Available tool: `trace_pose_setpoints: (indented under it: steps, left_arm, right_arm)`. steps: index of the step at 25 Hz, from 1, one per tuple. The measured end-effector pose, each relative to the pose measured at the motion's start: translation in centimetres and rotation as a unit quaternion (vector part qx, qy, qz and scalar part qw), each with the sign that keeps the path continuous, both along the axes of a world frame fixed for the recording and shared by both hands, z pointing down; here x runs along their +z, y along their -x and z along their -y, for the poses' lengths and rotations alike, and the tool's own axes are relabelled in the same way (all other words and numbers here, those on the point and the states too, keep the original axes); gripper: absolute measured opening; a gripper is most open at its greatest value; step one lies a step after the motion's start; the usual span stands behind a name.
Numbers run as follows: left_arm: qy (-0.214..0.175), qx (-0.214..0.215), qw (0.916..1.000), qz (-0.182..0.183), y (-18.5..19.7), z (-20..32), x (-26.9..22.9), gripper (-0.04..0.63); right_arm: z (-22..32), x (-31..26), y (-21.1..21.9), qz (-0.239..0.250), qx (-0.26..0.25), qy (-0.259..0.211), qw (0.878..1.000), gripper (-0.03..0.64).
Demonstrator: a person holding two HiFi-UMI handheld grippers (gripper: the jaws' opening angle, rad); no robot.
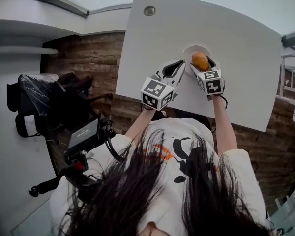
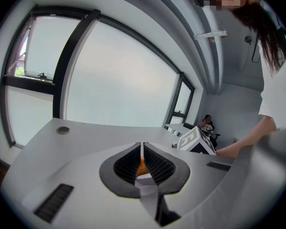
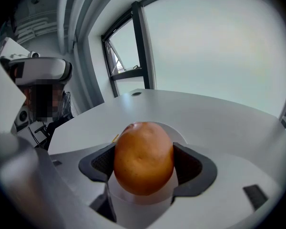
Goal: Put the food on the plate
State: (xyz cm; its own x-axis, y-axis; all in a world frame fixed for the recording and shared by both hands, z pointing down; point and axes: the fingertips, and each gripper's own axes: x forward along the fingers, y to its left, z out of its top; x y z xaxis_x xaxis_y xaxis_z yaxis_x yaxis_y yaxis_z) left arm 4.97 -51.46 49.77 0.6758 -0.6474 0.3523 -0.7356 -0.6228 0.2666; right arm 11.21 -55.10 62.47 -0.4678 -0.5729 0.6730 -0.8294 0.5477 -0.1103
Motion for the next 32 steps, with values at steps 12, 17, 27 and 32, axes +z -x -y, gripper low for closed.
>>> trace_pose_setpoints:
  steps: [12, 17, 27, 32]
  left_arm:
    - [0.003, 0.005, 1.0000, 0.004, 0.0, -0.3, 0.6, 0.008]
    - [0.002, 0.001, 1.0000, 0.004, 0.4, -0.4, 0.5, 0.008]
    - [-0.018, 0.007, 0.9998, 0.003, 0.0, -3.1, -0.5, 0.008]
    - [-0.030, 0.011, 0.9995, -0.002, 1.9, -4.0, -1.5, 0.008]
  right_arm:
    - [0.1, 0.5, -0.3, 0.010, 0.002, 0.017, 1.000, 0.371]
    - [-0.1, -0.6, -0.7, 0.033, 0.018, 0.019, 0.999, 0.371]
    - [-2.8, -6.6, -2.2, 0.103, 0.069, -0.059, 0.991, 0.371]
    - [-4.2, -10.0, 0.0, 0.132, 0.092, -0.083, 0.983, 0.370]
